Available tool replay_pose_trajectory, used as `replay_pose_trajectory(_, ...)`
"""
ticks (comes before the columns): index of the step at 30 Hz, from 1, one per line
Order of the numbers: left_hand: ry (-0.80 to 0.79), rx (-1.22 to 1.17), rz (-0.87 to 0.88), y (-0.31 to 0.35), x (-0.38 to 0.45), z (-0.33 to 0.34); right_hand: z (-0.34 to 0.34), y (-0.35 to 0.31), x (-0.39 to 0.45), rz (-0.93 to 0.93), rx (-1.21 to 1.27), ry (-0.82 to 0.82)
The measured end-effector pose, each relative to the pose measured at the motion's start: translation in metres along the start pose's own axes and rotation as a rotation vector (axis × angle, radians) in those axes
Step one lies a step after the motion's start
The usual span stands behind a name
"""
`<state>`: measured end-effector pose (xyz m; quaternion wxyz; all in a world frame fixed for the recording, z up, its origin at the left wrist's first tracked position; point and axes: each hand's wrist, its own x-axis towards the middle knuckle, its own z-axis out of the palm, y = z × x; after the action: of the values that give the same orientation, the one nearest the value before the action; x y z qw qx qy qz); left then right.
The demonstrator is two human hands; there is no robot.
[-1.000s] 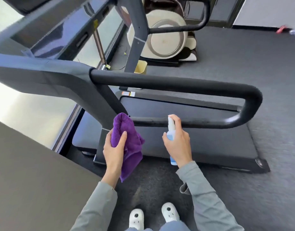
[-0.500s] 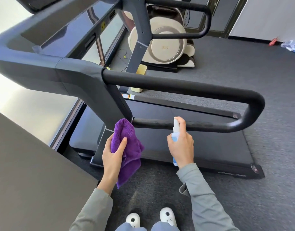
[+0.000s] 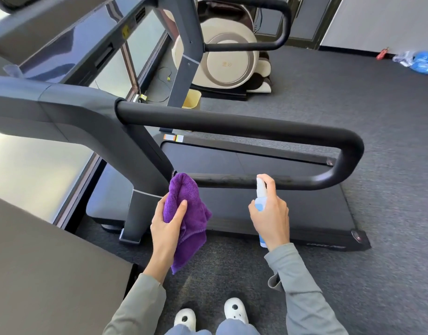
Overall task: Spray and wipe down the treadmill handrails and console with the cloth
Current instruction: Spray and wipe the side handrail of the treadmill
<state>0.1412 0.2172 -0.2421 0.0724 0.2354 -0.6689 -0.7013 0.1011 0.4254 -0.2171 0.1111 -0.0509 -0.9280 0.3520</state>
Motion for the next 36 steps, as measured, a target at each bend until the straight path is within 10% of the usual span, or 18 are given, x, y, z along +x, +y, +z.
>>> replay_pose_trajectory(36, -0.016, 0.021, 0.009, -0.001, -0.015, 0.064, -0.071, 0.075, 0.011, 0.072, -0.021, 0.179)
